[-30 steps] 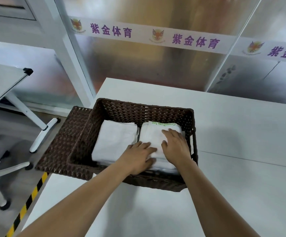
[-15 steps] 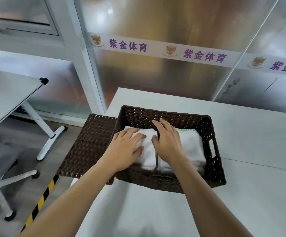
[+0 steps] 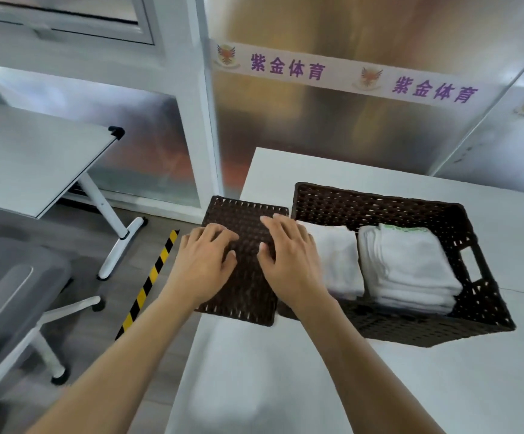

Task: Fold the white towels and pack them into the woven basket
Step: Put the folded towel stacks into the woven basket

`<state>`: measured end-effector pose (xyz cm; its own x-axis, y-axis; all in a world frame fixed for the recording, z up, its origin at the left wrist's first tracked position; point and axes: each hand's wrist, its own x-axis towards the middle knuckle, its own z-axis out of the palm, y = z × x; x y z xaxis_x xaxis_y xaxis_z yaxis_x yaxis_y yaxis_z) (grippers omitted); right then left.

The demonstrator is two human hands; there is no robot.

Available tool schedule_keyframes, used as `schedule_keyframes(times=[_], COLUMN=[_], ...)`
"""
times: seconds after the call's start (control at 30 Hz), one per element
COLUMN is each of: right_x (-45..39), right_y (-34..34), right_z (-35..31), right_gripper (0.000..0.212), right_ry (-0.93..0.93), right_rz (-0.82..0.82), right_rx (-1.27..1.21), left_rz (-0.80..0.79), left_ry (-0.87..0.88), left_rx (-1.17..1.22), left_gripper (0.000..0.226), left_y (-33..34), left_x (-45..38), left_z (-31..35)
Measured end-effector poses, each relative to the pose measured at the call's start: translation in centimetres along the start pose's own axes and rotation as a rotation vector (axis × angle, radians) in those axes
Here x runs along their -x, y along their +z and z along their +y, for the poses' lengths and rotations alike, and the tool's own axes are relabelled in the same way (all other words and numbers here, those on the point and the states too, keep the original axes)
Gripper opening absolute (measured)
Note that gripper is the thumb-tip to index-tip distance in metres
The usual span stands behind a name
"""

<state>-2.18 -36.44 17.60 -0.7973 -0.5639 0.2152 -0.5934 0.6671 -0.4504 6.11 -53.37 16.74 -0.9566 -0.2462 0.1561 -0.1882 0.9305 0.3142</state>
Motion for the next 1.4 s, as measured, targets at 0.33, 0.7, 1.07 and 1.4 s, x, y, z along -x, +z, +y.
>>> schedule_keyframes(times=[0.33,0.7,1.07,1.4], right_x=[4.3,10.4,15.7,21.6], right_y=[11.2,19.1,18.2,15.4], right_z=[-2.4,4.4,5.4,7.9], right_gripper=[0.055,0.082,0.079,0.058], right_ry=[0.009,0.201,0.189,0.399], right_rz=[-0.402,-0.889,-0.79,-0.673], right_rx=[0.007,0.195,0.259,0.317], left_rz=[-0.237,-0.767,-0.836,-0.761], left_ry=[-0.128,-0.229,-0.168,-0.123], left_rx=[-0.002,-0.051,-0.073,0.103], left_gripper=[0.034,0.068,0.056,0.041], left_y=[7.6,16.8,15.9,16.2], left_x=[4.2,8.8,12.7,15.3], left_z=[-7.7,-9.9,-7.1,-4.8])
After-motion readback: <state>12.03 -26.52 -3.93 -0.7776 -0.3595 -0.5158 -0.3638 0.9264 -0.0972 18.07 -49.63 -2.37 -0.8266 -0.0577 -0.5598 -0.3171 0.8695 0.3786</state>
